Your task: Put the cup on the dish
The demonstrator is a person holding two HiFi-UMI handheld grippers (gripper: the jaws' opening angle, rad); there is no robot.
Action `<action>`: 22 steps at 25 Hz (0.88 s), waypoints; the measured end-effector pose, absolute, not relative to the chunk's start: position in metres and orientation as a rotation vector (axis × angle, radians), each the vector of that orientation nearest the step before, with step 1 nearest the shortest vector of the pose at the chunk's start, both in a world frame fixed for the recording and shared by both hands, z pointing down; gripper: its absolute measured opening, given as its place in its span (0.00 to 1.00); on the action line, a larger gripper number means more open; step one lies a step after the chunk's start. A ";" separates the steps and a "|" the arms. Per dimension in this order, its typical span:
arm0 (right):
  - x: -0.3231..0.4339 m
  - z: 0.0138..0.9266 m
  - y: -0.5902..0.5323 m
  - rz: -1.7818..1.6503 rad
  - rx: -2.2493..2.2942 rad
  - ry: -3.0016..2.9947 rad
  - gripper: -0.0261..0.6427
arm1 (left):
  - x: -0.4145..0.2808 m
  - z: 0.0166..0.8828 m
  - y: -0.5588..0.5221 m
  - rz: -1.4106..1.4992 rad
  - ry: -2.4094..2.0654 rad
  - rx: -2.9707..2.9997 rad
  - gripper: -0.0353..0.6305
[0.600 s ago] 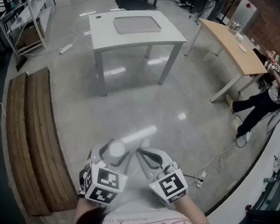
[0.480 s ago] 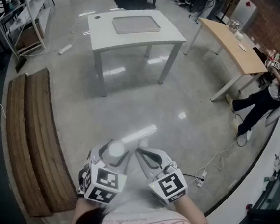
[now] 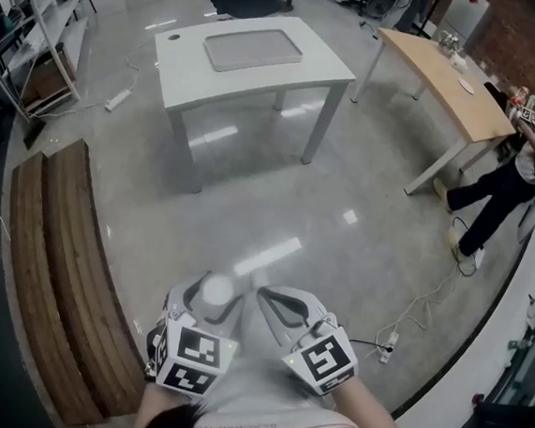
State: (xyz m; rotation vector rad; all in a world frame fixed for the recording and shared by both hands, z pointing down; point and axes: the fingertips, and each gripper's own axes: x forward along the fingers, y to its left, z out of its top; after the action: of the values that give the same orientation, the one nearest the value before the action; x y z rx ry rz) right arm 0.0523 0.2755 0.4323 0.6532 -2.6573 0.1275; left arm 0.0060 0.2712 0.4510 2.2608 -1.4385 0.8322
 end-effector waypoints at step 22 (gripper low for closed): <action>0.039 0.395 0.058 0.066 0.506 -2.760 0.04 | 0.001 0.419 0.059 0.797 -1.602 2.225 0.44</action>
State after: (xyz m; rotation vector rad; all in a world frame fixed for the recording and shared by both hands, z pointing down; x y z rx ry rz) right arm 0.0391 0.0580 0.3947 0.5064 -2.7600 0.0662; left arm 0.0014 0.0588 0.4192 2.2251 -1.6023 0.7972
